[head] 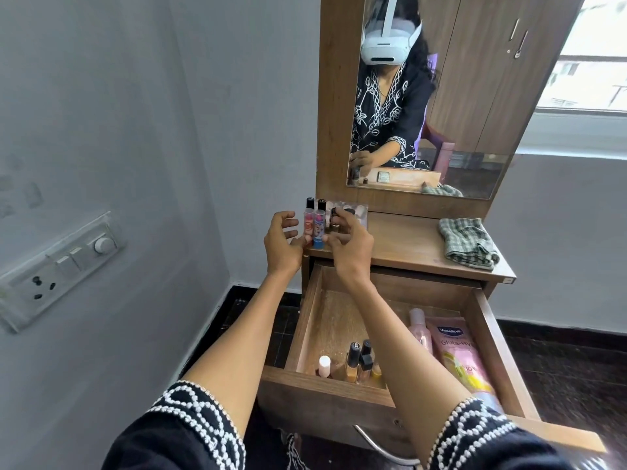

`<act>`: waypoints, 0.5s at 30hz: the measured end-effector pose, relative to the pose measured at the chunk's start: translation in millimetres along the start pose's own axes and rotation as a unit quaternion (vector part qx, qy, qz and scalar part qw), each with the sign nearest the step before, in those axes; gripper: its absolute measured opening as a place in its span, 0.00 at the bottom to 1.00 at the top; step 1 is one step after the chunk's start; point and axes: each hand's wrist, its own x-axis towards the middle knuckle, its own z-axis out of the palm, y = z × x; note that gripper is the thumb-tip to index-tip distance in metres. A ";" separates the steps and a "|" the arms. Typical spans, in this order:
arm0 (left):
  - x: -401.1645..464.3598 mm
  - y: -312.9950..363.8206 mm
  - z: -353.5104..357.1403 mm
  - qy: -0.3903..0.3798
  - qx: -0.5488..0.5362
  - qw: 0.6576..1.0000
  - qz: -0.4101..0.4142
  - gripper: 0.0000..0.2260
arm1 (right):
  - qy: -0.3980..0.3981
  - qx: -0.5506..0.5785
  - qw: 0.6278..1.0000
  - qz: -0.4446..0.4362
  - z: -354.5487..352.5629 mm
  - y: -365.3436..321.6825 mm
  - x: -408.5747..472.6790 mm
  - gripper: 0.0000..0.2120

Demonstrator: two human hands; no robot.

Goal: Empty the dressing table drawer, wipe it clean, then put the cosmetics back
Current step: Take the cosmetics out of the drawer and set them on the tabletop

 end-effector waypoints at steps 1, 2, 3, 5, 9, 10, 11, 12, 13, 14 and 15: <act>-2.4 1.7 -1.5 0.013 -0.004 1.000 0.002 0.20 | 0.006 0.006 1.000 -0.002 -4.2 -2.1 -1.5 0.25; -5.4 4.0 -3.0 0.028 -0.011 1.000 0.002 0.19 | 0.011 0.012 1.000 -0.006 -9.0 -4.3 -3.4 0.25; -8.9 6.9 -4.9 0.042 -0.021 0.999 0.002 0.19 | 0.014 0.017 1.000 -0.012 -14.2 -6.8 -5.6 0.25; -17.4 14.4 -8.6 0.062 -0.043 0.997 0.003 0.18 | 0.018 0.032 0.999 -0.023 -25.5 -12.6 -11.3 0.26; -41.9 36.0 -17.1 0.060 -0.080 0.995 0.023 0.14 | 0.030 0.055 0.997 -0.051 -50.2 -27.3 -26.1 0.25; -50.0 41.9 -19.0 0.048 -0.088 0.995 0.026 0.14 | 0.036 0.064 0.995 -0.063 -56.7 -31.1 -30.9 0.24; -58.9 47.1 -20.7 0.031 -0.099 0.994 0.028 0.13 | 0.044 0.078 0.993 -0.072 -63.5 -34.7 -36.3 0.24; -68.9 51.0 -22.0 0.010 -0.113 0.993 0.028 0.12 | 0.053 0.092 0.991 -0.079 -70.4 -37.8 -42.4 0.23; -78.9 53.6 -22.9 -0.012 -0.127 0.992 0.025 0.11 | 0.061 0.101 0.989 -0.087 -76.9 -40.1 -48.7 0.23; -89.6 54.9 -23.4 -0.032 -0.139 0.990 0.021 0.10 | 0.068 0.104 0.988 -0.093 -83.0 -41.5 -55.6 0.23; -100.4 55.1 -23.4 -0.049 -0.146 0.988 0.017 0.10 | 0.073 0.104 0.987 -0.096 -88.9 -41.6 -62.6 0.23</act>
